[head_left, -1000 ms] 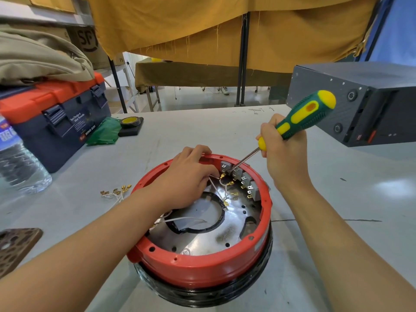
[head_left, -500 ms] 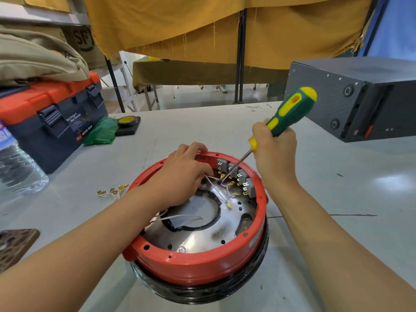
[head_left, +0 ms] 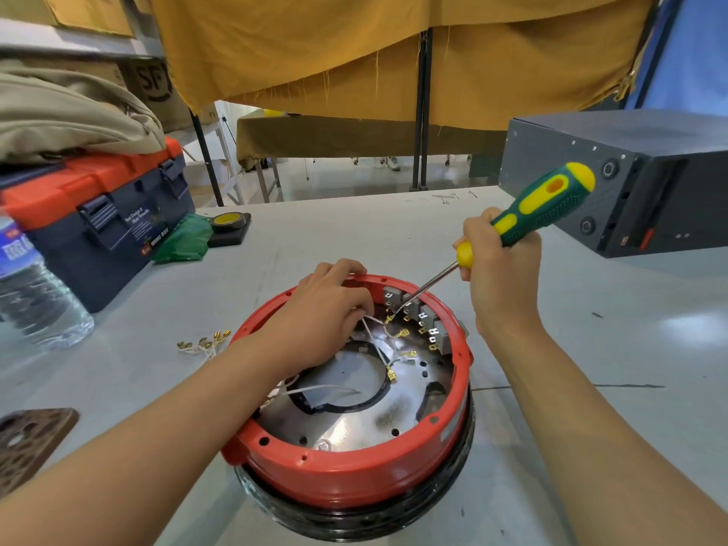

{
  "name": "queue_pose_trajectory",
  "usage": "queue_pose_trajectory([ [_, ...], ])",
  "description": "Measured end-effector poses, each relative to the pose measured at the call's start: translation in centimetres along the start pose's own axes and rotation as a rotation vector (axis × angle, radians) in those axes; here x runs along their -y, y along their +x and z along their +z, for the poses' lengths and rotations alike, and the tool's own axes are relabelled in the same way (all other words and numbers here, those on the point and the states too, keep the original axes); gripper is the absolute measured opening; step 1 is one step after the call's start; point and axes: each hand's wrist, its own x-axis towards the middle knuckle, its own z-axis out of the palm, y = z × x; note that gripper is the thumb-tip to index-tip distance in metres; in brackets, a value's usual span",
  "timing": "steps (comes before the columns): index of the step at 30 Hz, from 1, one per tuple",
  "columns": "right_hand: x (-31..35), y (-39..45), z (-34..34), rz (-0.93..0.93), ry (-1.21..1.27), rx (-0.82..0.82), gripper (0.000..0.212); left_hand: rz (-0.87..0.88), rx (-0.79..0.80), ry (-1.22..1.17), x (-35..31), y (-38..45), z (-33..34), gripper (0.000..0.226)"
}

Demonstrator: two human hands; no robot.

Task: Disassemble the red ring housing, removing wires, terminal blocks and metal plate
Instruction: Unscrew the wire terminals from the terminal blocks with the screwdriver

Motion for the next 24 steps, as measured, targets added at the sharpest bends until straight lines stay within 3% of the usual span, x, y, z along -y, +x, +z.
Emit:
queue_pose_trajectory([
  [11,0.0,0.3,-0.3,0.074,0.081,-0.068,0.011,-0.065,0.003,-0.204,0.5,0.3,-0.5,0.012],
  [19,-0.1,0.5,-0.5,0.108,0.217,-0.223,0.014,-0.076,-0.008,-0.280,1.1,0.6,-1.8,0.012],
  [24,-0.2,0.2,-0.2,0.078,0.204,-0.200,0.015,-0.087,-0.047,-0.427,1.3,0.4,-2.4,0.010],
])
